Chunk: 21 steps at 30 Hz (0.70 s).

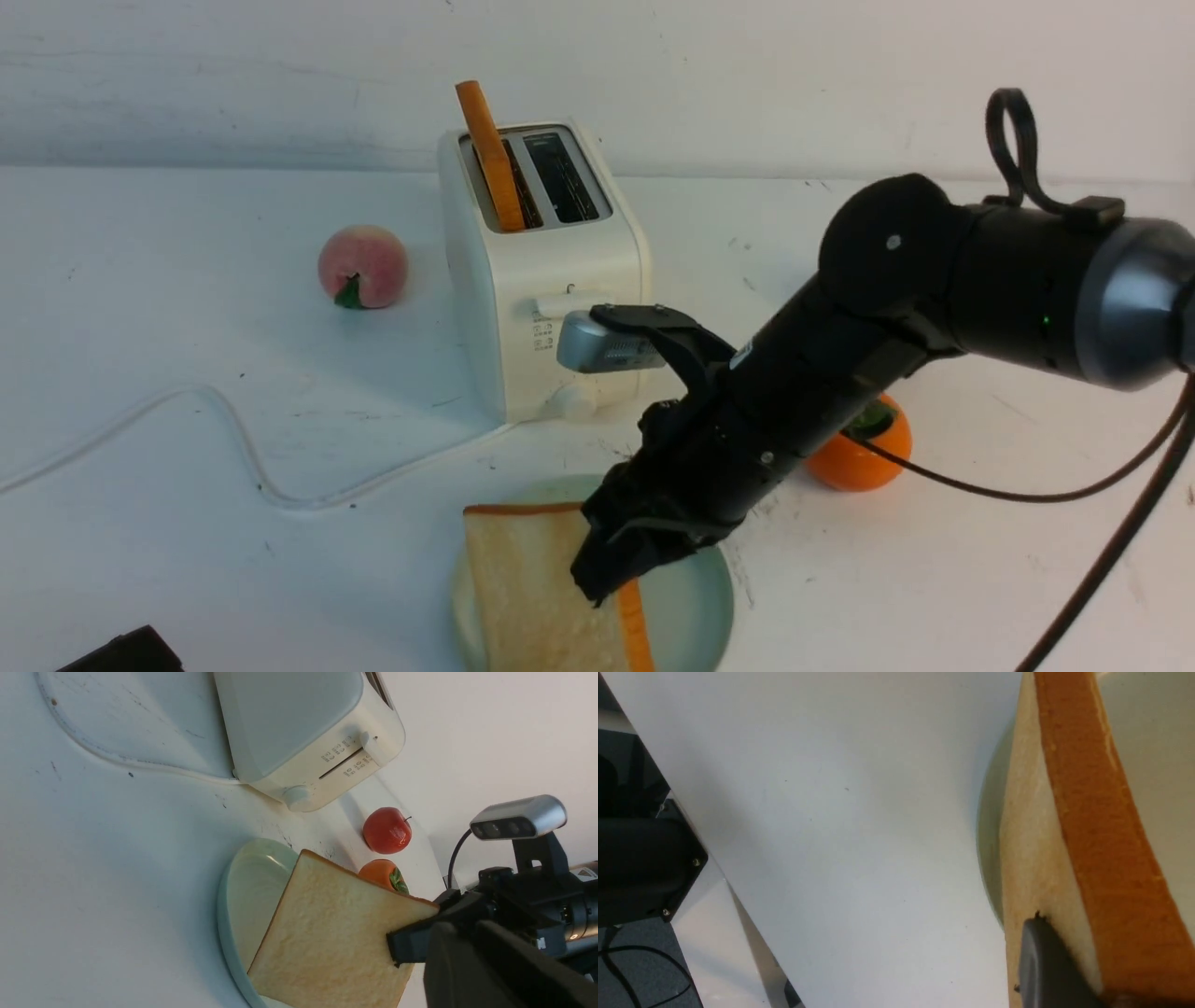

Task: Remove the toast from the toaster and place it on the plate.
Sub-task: Use the right arm to put a slice of bread into the plate

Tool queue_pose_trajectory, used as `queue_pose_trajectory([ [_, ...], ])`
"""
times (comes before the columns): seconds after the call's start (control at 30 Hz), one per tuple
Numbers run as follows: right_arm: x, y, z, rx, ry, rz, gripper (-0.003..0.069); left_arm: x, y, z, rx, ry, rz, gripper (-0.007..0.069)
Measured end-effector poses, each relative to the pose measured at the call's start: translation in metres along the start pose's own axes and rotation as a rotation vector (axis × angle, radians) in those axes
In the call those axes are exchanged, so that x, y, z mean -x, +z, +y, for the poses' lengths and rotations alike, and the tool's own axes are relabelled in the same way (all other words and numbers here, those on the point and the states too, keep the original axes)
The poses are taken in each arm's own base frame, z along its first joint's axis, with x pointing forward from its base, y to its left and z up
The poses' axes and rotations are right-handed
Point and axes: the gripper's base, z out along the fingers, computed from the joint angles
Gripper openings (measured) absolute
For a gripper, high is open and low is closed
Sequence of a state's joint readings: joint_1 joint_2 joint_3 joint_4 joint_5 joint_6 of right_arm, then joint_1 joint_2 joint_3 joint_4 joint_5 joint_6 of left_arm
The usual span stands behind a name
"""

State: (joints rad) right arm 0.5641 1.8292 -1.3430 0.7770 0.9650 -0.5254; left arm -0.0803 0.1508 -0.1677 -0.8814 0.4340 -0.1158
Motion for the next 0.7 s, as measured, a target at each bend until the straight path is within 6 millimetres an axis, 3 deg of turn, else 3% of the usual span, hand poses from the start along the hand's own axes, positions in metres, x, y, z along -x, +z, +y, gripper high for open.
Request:
queue_pose_trajectory([
  [0.17,0.001,0.011,-0.01,-0.019,0.019,-0.001,0.0255,0.0,0.0,0.0,0.0,0.0,-0.001,0.0055],
  [0.23,0.002,0.017,-0.016,-0.045,0.021,-0.008,0.0346,0.001,0.0,0.0,0.002,0.007,-0.009,0.0055],
  [0.53,0.008,0.013,-0.031,-0.221,-0.12,-0.014,0.0597,0.005,0.0,0.001,0.01,0.038,-0.056,0.0059],
  [0.7,0.018,0.001,-0.034,-0.322,-0.18,-0.001,0.0633,0.005,0.0,0.001,0.01,0.038,-0.056,0.0062],
])
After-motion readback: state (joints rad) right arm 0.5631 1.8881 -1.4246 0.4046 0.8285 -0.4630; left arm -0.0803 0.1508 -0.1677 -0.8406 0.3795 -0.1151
